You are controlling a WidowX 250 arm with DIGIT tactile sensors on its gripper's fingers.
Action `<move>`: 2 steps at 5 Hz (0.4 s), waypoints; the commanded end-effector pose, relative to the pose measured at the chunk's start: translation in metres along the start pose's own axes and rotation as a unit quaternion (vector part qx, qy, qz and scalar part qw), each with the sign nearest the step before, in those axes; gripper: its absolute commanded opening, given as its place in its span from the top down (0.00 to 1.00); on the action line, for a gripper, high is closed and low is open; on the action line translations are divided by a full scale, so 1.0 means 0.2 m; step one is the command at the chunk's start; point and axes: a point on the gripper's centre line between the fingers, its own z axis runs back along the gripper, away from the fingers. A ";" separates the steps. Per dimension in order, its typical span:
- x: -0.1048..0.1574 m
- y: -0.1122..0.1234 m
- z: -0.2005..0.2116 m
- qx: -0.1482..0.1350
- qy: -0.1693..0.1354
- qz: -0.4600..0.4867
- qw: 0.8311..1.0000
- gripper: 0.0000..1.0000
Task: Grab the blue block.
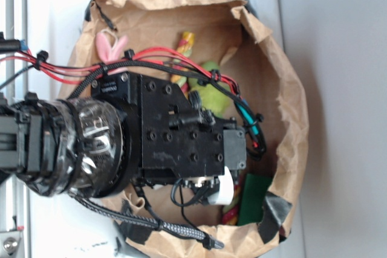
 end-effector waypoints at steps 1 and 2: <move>0.04 -0.03 0.00 0.013 0.001 -0.015 1.000 0.00; 0.04 -0.03 0.00 0.015 0.003 -0.014 1.000 0.00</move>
